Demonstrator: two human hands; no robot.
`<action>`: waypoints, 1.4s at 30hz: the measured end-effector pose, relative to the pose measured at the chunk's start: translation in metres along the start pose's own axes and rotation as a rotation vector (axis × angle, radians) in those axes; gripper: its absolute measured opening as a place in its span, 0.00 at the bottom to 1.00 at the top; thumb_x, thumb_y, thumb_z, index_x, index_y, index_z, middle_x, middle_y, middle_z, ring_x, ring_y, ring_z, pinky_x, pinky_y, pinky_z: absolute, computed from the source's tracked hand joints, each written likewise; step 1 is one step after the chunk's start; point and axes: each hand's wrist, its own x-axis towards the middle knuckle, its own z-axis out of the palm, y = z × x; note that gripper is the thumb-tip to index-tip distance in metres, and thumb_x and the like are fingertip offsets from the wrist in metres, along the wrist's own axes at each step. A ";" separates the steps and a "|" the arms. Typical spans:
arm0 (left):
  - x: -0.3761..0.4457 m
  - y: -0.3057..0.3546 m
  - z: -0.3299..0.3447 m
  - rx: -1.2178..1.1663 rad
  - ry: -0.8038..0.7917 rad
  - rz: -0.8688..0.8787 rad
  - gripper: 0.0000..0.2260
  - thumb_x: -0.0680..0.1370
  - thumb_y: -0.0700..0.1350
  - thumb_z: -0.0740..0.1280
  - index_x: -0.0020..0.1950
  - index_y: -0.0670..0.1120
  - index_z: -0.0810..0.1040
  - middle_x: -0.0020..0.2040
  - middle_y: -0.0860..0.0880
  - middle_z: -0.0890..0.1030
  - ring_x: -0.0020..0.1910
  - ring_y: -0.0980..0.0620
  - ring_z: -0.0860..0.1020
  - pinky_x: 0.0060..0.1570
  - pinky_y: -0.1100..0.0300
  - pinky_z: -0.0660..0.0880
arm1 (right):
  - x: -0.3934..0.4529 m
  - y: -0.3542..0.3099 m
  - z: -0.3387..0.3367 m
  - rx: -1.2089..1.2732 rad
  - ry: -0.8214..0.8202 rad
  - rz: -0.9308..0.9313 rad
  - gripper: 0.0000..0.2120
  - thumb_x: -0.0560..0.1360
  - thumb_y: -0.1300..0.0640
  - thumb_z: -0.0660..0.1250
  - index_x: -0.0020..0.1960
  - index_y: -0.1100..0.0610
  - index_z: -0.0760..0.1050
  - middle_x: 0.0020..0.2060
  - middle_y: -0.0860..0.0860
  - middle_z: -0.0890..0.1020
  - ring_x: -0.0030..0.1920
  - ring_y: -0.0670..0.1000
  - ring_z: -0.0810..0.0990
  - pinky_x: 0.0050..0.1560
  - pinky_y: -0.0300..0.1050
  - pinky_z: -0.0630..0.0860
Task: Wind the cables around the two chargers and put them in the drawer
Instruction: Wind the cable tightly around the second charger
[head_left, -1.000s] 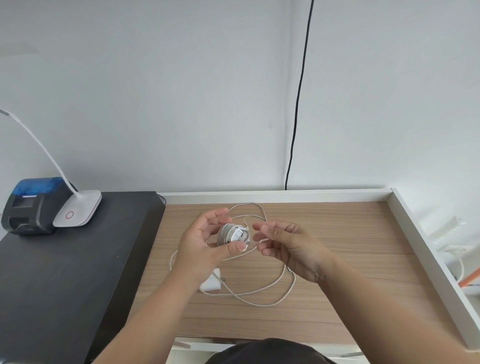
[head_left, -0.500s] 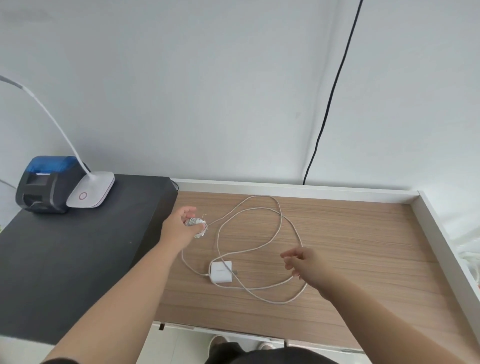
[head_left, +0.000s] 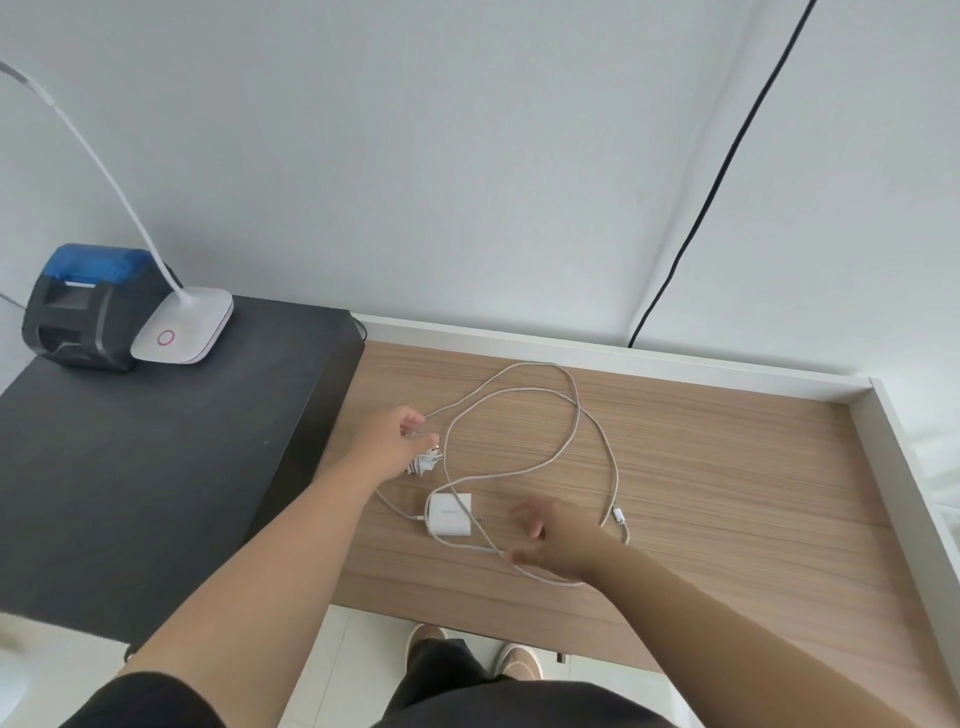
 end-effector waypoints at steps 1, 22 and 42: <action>-0.003 -0.002 -0.002 0.036 0.028 0.019 0.17 0.74 0.57 0.69 0.59 0.51 0.77 0.57 0.55 0.78 0.55 0.55 0.76 0.51 0.59 0.71 | 0.001 0.001 0.001 0.001 0.006 0.000 0.28 0.68 0.43 0.74 0.65 0.48 0.71 0.48 0.45 0.76 0.48 0.48 0.74 0.50 0.40 0.69; -0.042 -0.035 0.011 -0.631 0.367 -0.425 0.14 0.72 0.40 0.69 0.55 0.50 0.77 0.47 0.52 0.78 0.40 0.51 0.81 0.45 0.49 0.82 | 0.016 -0.026 0.008 0.100 -0.001 -0.038 0.22 0.76 0.50 0.66 0.69 0.48 0.68 0.48 0.48 0.76 0.50 0.49 0.74 0.54 0.41 0.69; -0.072 0.026 0.062 -0.463 -0.049 0.113 0.09 0.78 0.44 0.67 0.56 0.52 0.83 0.46 0.53 0.80 0.44 0.54 0.77 0.43 0.60 0.75 | -0.024 0.027 0.002 0.138 0.116 0.114 0.11 0.74 0.53 0.68 0.56 0.48 0.78 0.37 0.41 0.74 0.42 0.44 0.74 0.45 0.38 0.66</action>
